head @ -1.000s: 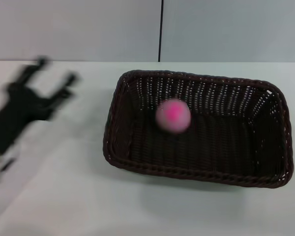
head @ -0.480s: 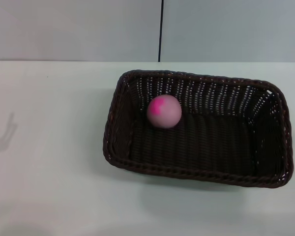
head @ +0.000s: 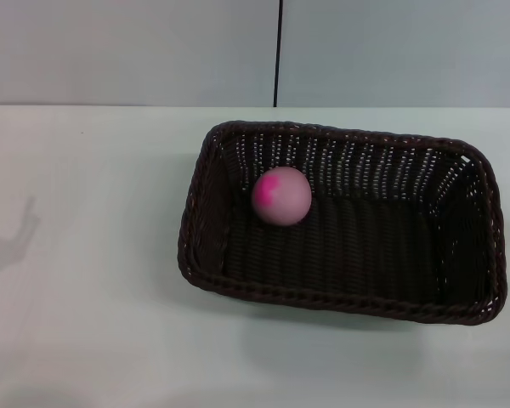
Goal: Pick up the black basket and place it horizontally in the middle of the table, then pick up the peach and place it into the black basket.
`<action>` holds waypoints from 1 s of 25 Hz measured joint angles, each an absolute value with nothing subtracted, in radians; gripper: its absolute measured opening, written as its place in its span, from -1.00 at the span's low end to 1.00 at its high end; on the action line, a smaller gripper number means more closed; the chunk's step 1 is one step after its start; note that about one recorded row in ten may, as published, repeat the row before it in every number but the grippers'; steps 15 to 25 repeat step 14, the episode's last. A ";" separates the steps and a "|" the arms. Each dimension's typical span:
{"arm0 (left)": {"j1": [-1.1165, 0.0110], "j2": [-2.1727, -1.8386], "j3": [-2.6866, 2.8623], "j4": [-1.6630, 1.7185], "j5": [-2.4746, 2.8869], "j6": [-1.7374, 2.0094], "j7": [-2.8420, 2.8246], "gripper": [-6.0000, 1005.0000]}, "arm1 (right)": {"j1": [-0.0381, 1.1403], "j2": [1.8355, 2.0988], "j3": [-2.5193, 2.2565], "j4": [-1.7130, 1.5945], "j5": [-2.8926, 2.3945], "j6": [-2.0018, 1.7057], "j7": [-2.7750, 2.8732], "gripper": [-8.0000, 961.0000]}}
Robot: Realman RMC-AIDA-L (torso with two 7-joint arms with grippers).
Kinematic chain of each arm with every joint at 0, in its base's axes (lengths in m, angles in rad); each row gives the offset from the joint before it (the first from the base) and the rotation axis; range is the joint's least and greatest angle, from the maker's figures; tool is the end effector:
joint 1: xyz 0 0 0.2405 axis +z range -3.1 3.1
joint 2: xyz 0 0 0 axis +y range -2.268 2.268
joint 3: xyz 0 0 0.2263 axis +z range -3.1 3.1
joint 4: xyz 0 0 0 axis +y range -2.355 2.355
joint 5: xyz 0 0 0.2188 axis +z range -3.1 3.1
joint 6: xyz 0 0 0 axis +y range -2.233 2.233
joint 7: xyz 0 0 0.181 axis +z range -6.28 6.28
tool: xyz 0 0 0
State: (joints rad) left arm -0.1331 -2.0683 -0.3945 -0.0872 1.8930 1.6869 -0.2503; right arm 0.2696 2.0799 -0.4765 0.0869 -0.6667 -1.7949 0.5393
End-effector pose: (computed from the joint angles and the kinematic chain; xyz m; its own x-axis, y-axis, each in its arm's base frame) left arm -0.3385 0.2328 0.0384 0.6439 -0.2493 0.7234 0.7339 -0.0662 -0.6760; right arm 0.3372 0.2522 0.0891 0.3826 0.4724 -0.7940 -0.9078 0.0324 -0.4182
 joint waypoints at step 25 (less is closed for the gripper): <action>-0.115 -2.068 -0.370 -0.099 1.898 1.706 -0.239 0.69 | 0.260 2.083 -0.482 0.112 -0.672 -1.794 0.548 0.47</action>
